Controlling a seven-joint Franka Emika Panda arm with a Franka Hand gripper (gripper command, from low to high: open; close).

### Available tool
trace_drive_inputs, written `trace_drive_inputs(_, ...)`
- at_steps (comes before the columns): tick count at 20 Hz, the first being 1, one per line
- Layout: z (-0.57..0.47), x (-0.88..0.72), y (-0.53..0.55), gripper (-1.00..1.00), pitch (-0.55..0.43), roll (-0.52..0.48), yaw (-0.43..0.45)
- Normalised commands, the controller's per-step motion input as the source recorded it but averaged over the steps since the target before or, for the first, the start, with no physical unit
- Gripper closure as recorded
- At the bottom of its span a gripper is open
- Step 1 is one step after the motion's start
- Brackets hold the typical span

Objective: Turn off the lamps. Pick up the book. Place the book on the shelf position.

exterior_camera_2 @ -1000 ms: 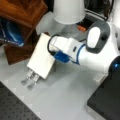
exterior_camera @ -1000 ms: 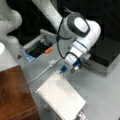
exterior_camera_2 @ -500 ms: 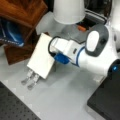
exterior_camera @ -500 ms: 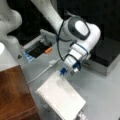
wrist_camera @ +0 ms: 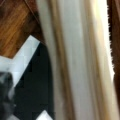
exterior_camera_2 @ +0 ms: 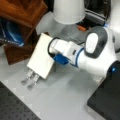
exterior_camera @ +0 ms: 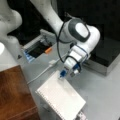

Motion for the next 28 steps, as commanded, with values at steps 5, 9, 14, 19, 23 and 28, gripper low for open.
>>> trace_drive_inputs(5,-0.14,0.27,0.06,1.00,-0.088,-0.304,-0.132)
trace_drive_inputs(9,-0.14,0.24,0.06,1.00,-0.074,-0.297,-0.125)
trace_drive_inputs(14,-0.01,0.20,0.13,1.00,-0.014,-0.381,-0.111)
trace_drive_inputs(19,0.28,0.22,0.22,1.00,0.060,-0.419,-0.102)
trace_drive_inputs(23,0.43,0.29,0.15,1.00,0.124,-0.307,-0.093)
trace_drive_inputs(28,0.47,0.33,0.05,1.00,0.143,-0.179,-0.088)
